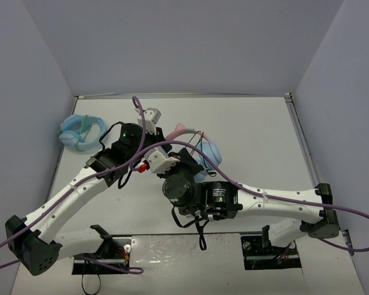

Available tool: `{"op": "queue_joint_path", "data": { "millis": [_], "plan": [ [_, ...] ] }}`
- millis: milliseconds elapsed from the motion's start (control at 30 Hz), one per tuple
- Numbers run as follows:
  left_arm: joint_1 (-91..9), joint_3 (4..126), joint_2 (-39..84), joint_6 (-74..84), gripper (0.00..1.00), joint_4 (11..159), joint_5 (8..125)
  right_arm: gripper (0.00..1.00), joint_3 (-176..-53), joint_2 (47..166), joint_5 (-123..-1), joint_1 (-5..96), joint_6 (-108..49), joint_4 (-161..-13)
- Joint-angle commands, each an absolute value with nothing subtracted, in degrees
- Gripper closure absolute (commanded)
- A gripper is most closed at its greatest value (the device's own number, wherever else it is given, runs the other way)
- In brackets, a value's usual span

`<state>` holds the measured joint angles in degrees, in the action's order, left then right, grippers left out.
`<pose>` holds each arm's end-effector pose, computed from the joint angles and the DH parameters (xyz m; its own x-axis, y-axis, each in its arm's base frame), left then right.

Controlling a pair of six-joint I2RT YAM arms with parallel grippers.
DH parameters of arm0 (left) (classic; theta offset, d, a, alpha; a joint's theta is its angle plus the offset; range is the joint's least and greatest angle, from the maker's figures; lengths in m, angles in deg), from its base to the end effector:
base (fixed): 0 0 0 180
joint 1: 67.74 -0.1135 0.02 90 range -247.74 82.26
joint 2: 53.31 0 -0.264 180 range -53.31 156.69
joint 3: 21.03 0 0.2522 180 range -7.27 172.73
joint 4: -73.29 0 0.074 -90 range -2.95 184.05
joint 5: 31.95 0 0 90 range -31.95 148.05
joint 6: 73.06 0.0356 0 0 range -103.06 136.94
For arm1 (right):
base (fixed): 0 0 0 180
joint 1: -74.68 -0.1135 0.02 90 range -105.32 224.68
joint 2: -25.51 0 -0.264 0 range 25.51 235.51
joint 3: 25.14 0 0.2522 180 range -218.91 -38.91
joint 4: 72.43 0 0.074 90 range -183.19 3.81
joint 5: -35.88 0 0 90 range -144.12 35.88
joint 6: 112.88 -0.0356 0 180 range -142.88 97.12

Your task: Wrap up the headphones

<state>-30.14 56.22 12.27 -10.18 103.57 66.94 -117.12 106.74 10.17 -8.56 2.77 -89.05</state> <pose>0.2037 -0.1638 0.3701 -0.5527 -0.1428 -0.8210 0.5246 0.7059 -0.4759 0.0691 0.3105 0.4123 0.1300 -0.4989 -0.8568 -0.2985 0.8044 -0.5137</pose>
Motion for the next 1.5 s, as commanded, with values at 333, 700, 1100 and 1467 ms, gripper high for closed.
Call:
{"op": "queue_joint_path", "data": {
  "millis": [333,700,1100,1467],
  "plan": [
    [-29.7,58.2,9.0,-10.8,1.00,102.8,70.1,0.95,-118.7,106.9,11.1,-6.9,6.8,-83.0],
    [-29.2,57.3,8.4,-11.1,1.00,103.7,71.1,0.93,-116.5,107.1,3.9,-1.8,4.1,-82.4],
    [-29.2,57.7,8.4,-10.9,1.00,106.5,69.1,0.92,-115.3,109.3,1.0,0.4,3.0,-82.3],
    [-29.2,57.2,9.1,-11.0,1.00,108.2,66.7,0.92,-108.4,108.1,-1.1,4.1,-1.8,-82.2]
  ]
}}
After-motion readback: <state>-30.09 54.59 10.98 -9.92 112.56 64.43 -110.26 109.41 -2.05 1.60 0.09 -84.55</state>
